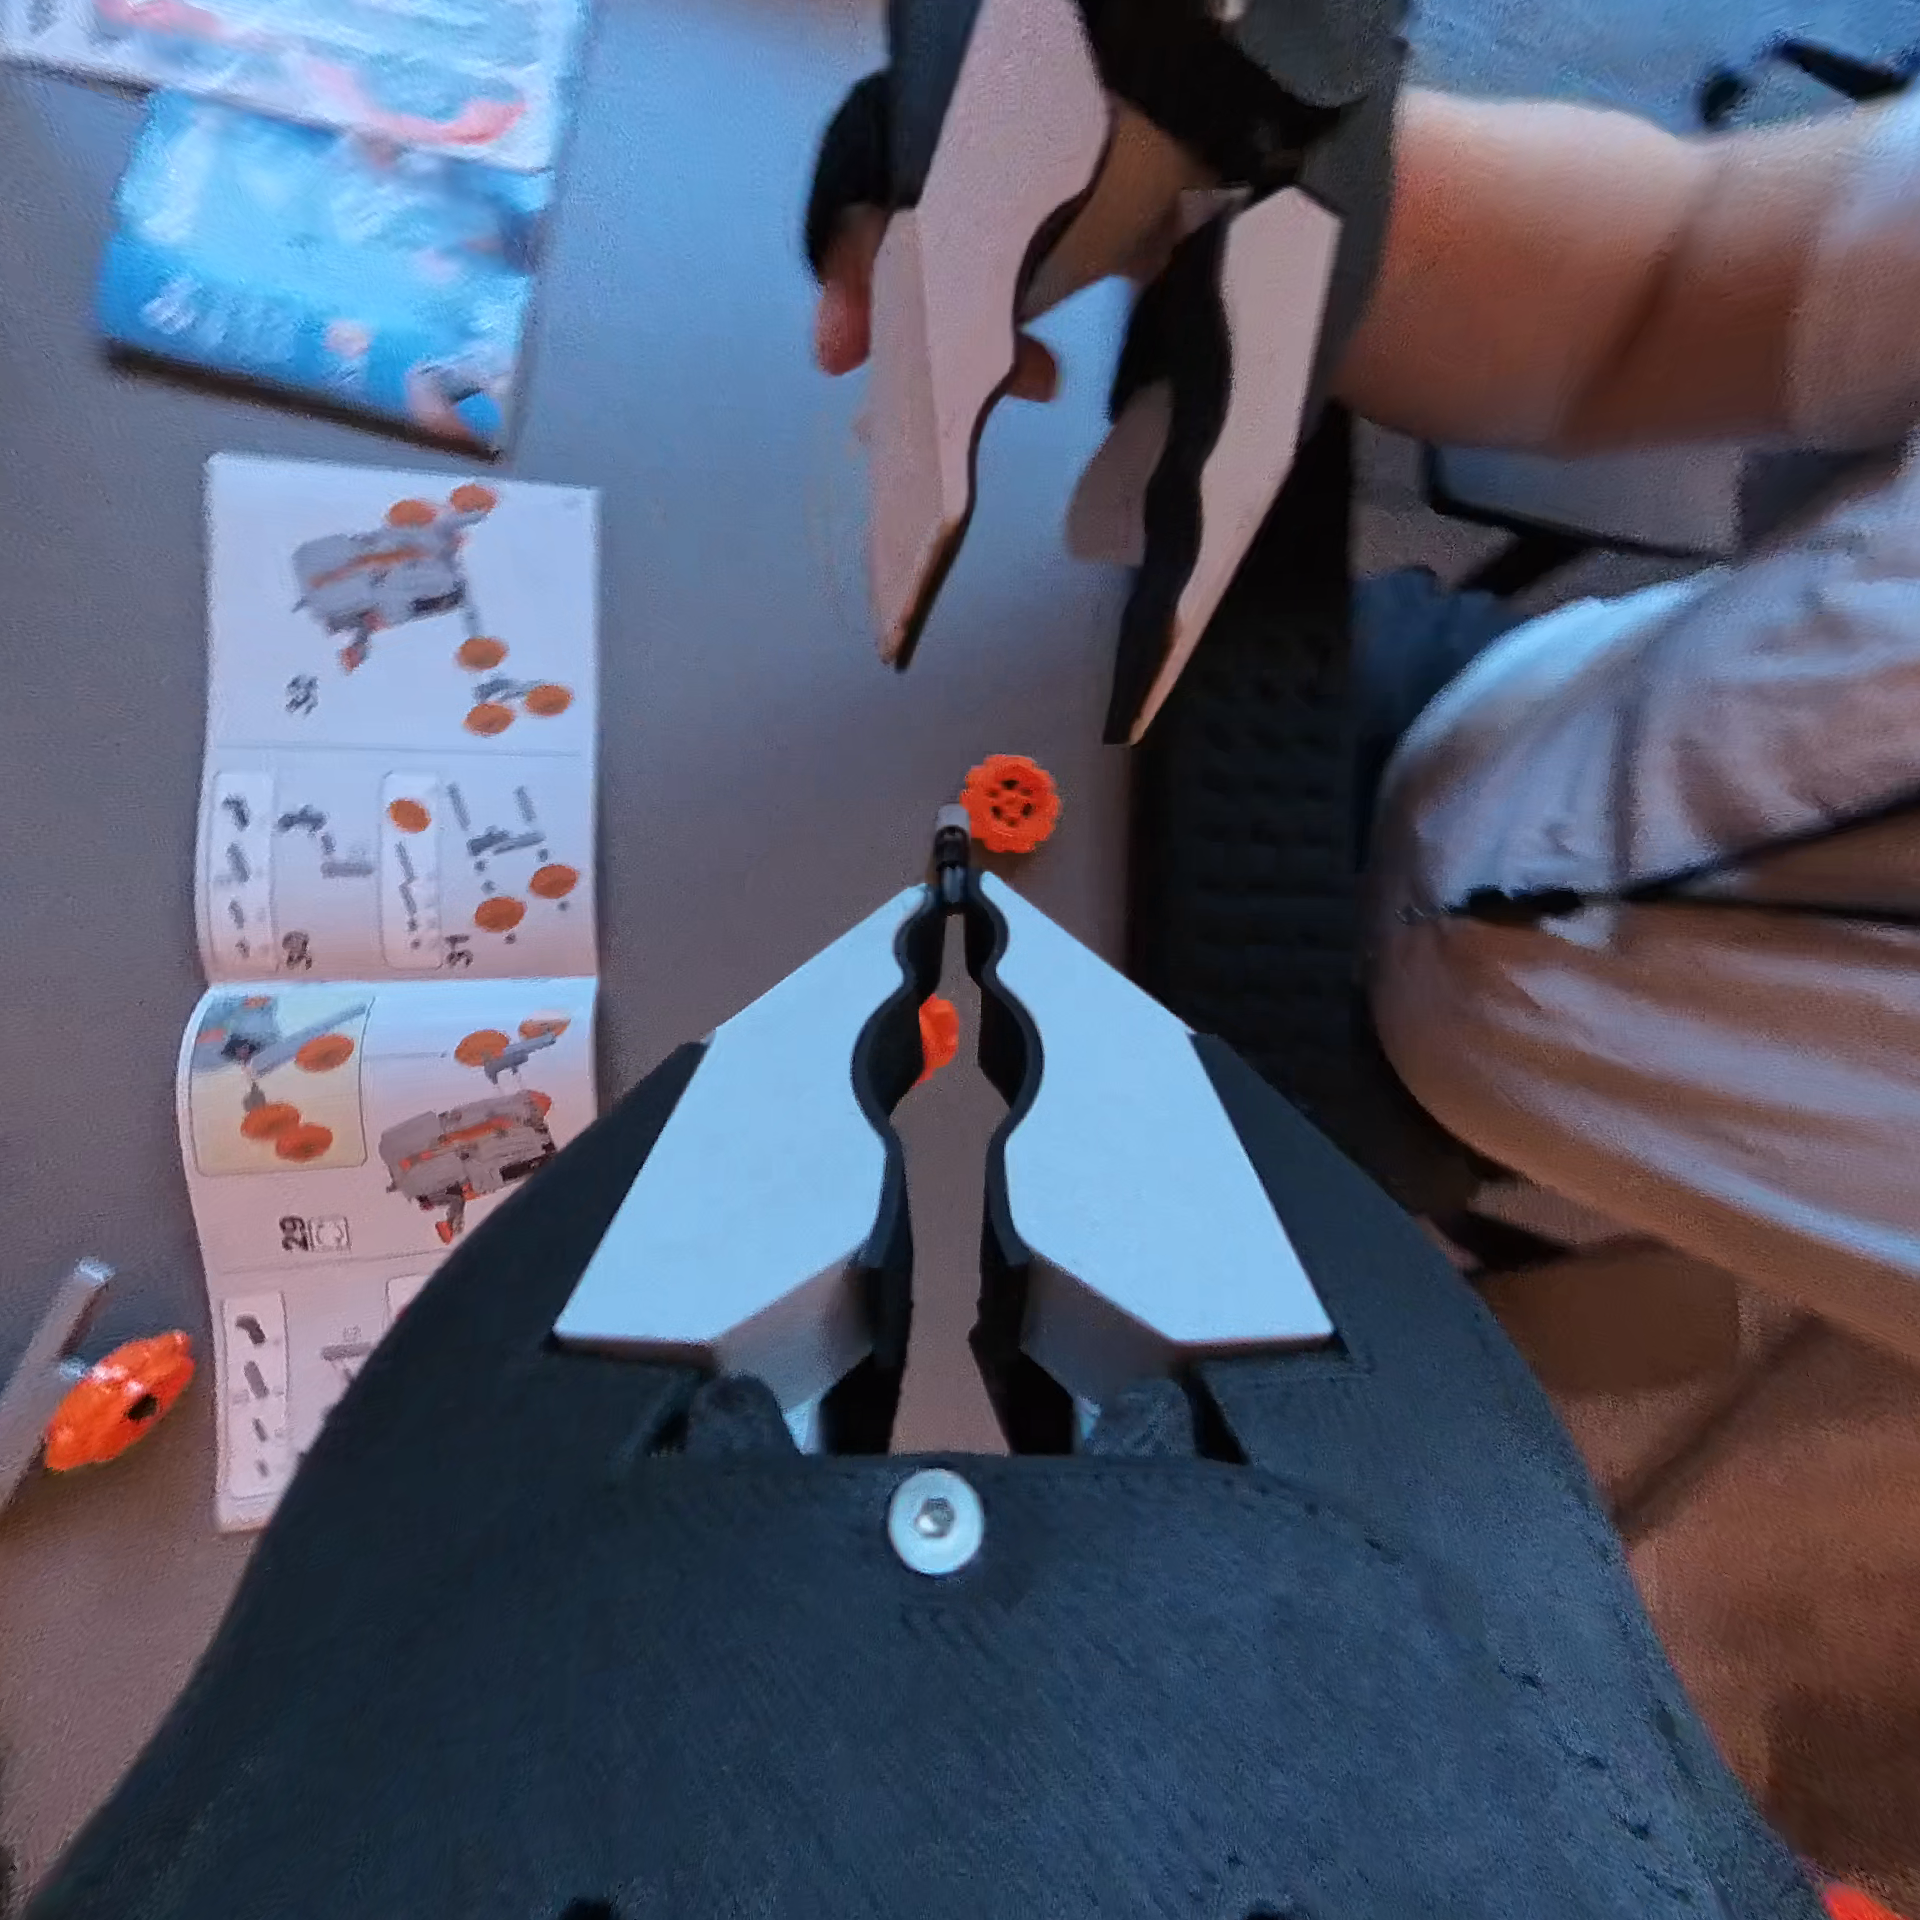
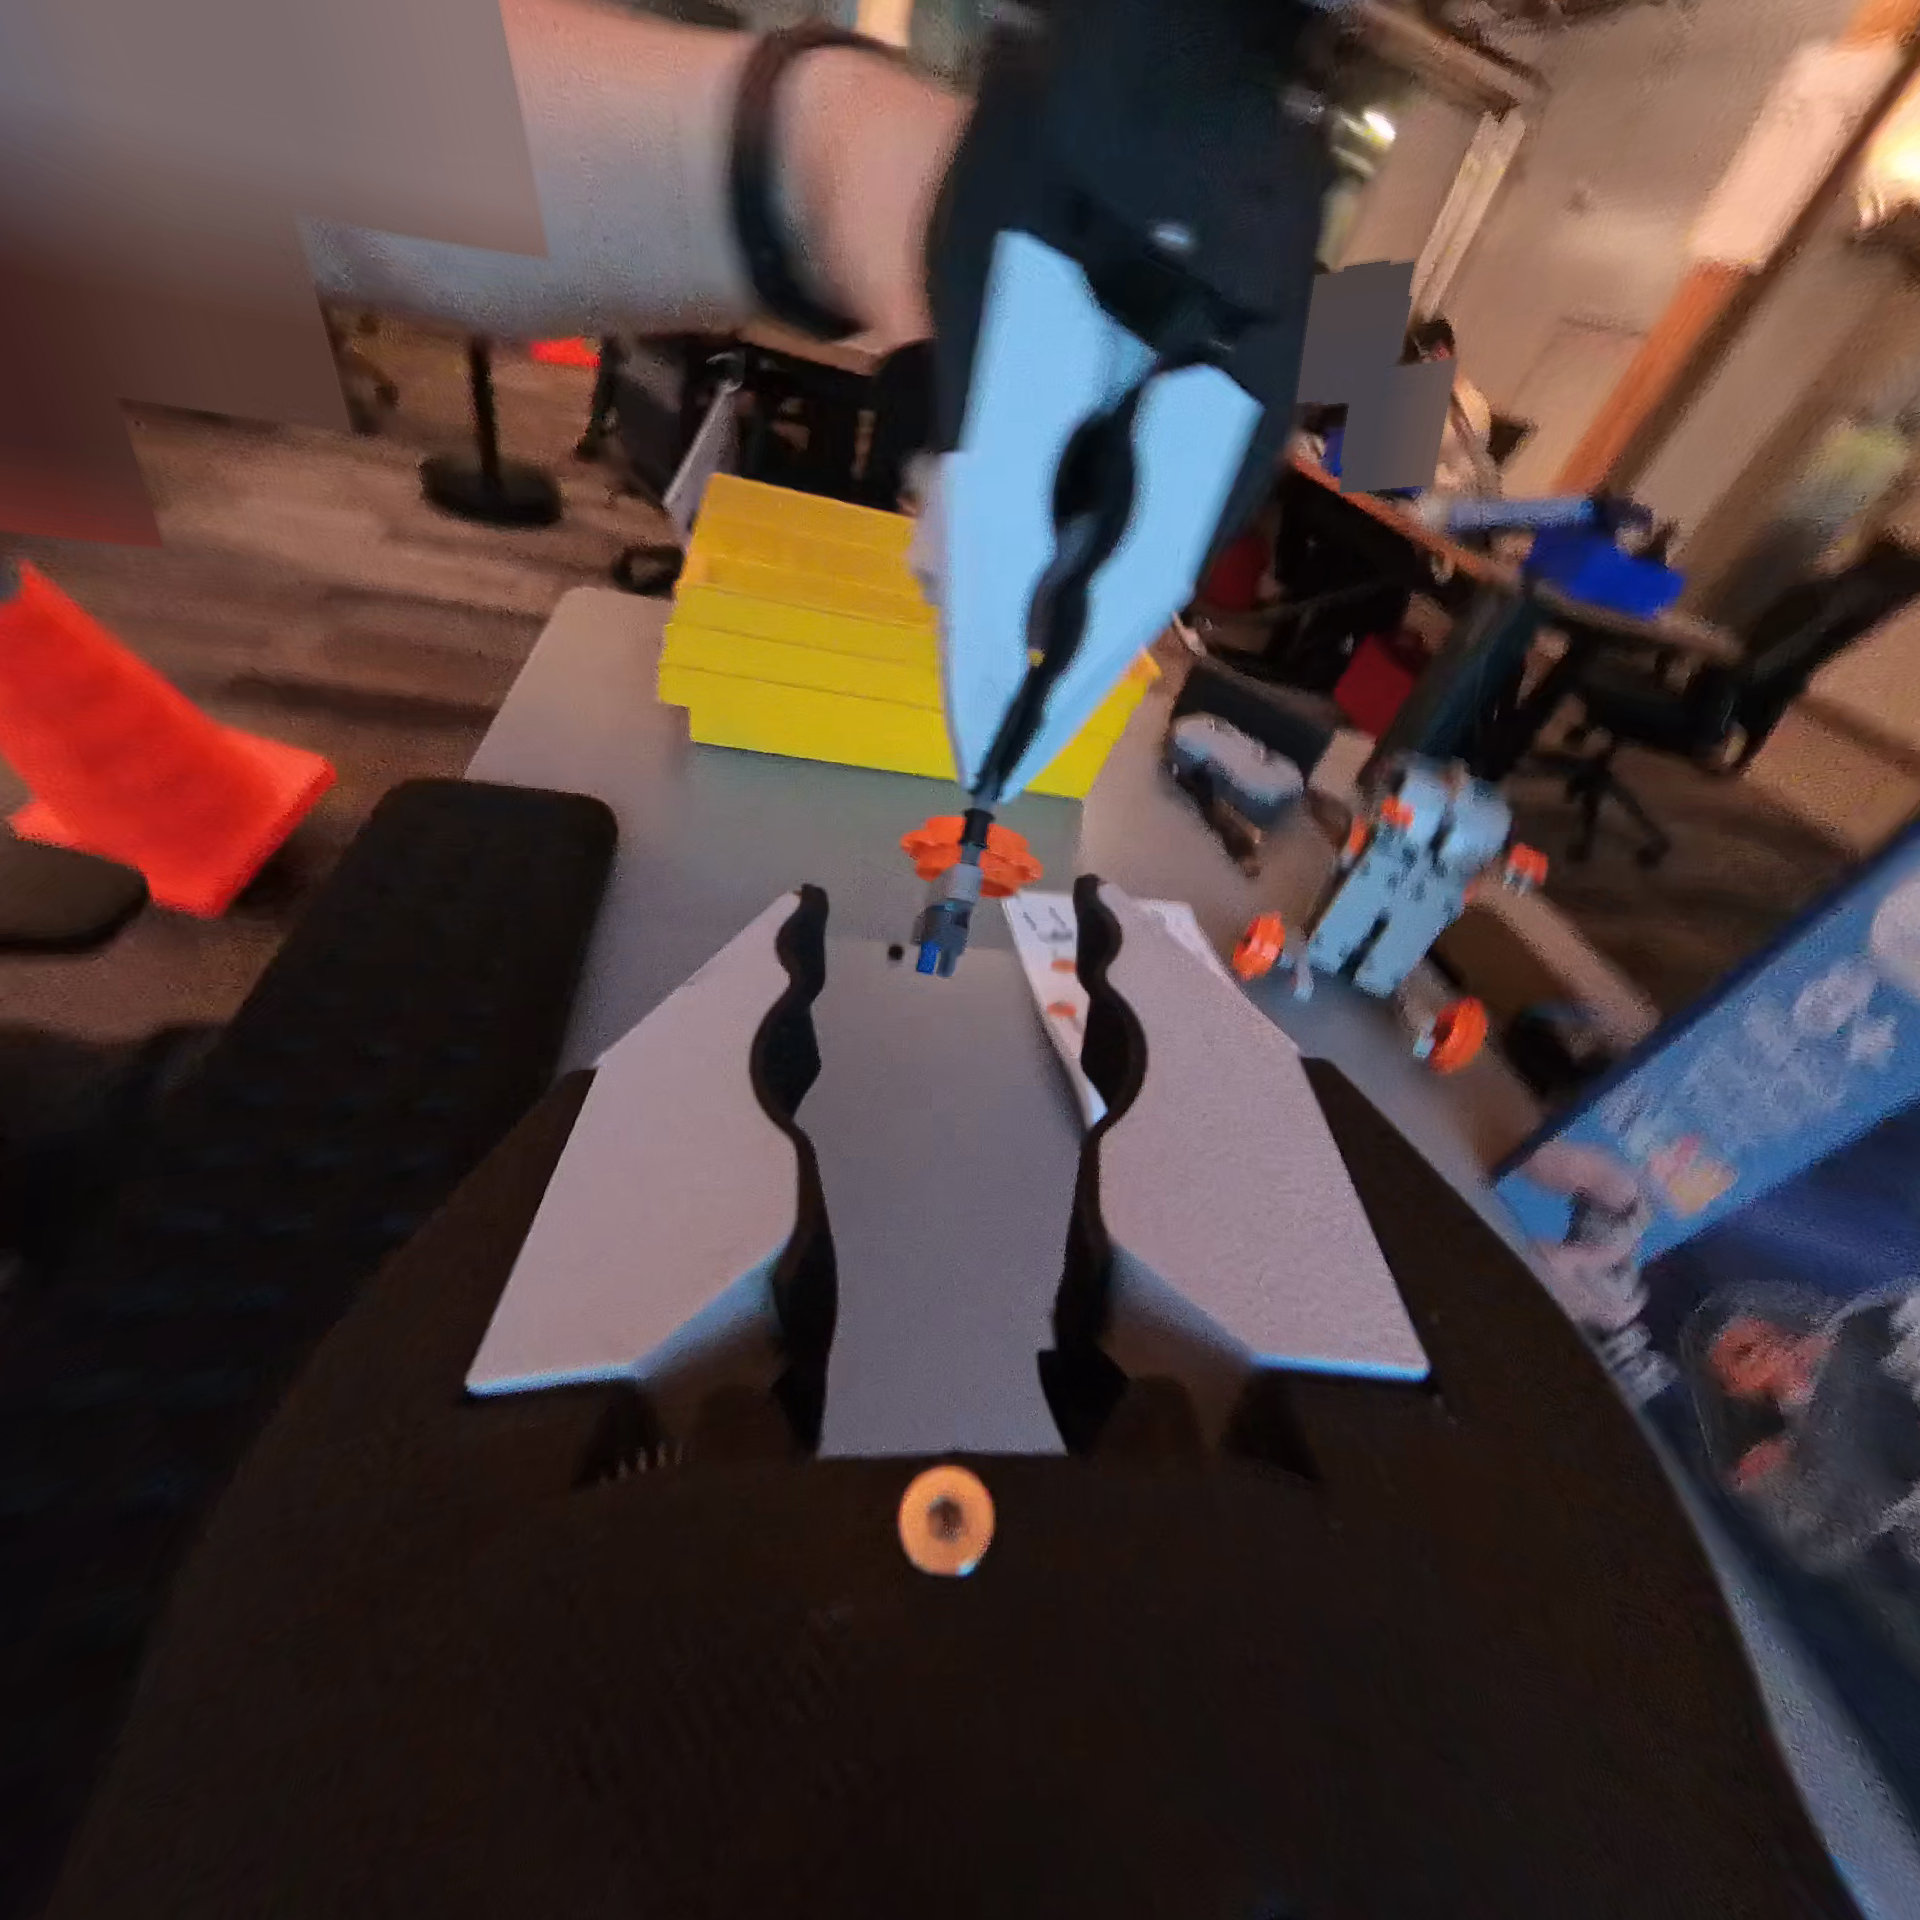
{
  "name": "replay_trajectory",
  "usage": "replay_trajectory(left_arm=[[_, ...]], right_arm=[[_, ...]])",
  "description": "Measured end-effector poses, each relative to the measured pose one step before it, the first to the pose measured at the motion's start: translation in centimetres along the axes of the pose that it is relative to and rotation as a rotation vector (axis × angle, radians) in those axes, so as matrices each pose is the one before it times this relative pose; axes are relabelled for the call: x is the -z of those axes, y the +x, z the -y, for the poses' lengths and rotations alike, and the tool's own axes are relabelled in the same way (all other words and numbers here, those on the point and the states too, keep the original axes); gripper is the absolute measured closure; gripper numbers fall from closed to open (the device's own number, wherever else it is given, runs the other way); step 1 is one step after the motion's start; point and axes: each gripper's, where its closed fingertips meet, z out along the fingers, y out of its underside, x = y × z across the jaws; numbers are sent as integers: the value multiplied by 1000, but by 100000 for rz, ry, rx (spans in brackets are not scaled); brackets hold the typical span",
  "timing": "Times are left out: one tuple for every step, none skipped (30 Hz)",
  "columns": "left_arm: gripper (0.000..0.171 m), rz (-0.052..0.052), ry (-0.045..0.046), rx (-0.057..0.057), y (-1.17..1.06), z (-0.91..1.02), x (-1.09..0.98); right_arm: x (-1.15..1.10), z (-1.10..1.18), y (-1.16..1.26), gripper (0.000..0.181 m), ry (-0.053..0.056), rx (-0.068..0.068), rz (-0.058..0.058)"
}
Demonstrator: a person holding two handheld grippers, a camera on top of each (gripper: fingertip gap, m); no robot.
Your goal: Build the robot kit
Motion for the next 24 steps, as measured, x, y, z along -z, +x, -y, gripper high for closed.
replay_trajectory(left_arm=[[171,-3301,-3029,-3375,915,333,702],[171,-4974,-3795,-2500,1125,210,644],[171,-6881,-2090,-3206,1491,420,607],[171,-3788,-1186,-2030,1053,541,525],[171,-2629,-2692,-387,815,410,462],[171,-2709,-2856,-1048,886,423,393],[171,-1162,-2188,-2491,765,528,344],[171,816,-2726,-2120,481,507,309],[171,-410,-3082,-1542,652,469,289],[171,-1046,-2148,-2190,798,605,295],[171,-493,-850,-2870,730,742,329],[171,-1048,-408,-2410,775,771,353],[171,-350,-635,-1622,598,717,391],[171,1333,-508,-1292,261,661,443],[171,229,-585,-634,333,582,460],[171,-129,92,-230,323,641,483],[171,65,1041,-504,272,761,482],[171,-751,809,-307,368,710,421],[171,-229,-263,-307,280,569,341],[171,621,-234,-886,157,544,307],[171,-449,-328,-622,288,510,268],[171,46,-361,-246,157,483,240],[171,178,-430,-27,95,428,195],[171,-7,-305,176,89,429,164]], right_arm=[[21,1159,-451,128,322,11699,-1485],[15,987,-682,125,-1796,15646,-425],[-6,706,-553,126,-5506,15231,210],[20,617,-473,125,-6686,13214,1805],[88,851,-339,124,-5196,10554,2795],[262,1061,116,124,-2880,8682,1224],[450,1010,672,126,-1336,7897,-1235],[595,983,643,131,356,6042,140],[618,822,693,133,699,2785,1217],[575,522,498,137,-240,775,3077],[549,344,363,141,-866,498,3353],[623,322,620,142,-849,1986,459],[686,374,600,146,-359,3046,-273],[741,463,692,150,69,2989,-1461],[733,724,479,153,2005,1613,-481],[627,599,310,155,1928,-111,733],[516,240,383,154,142,-555,7],[481,169,358,154,15,500,-572],[437,142,206,153,121,1327,-60],[355,-41,128,152,-1154,1038,252],[363,-128,168,152,-1751,799,-116],[388,8,231,153,-710,1184,-816],[432,184,298,153,387,755,-1249],[393,254,338,153,1006,222,-1580]])
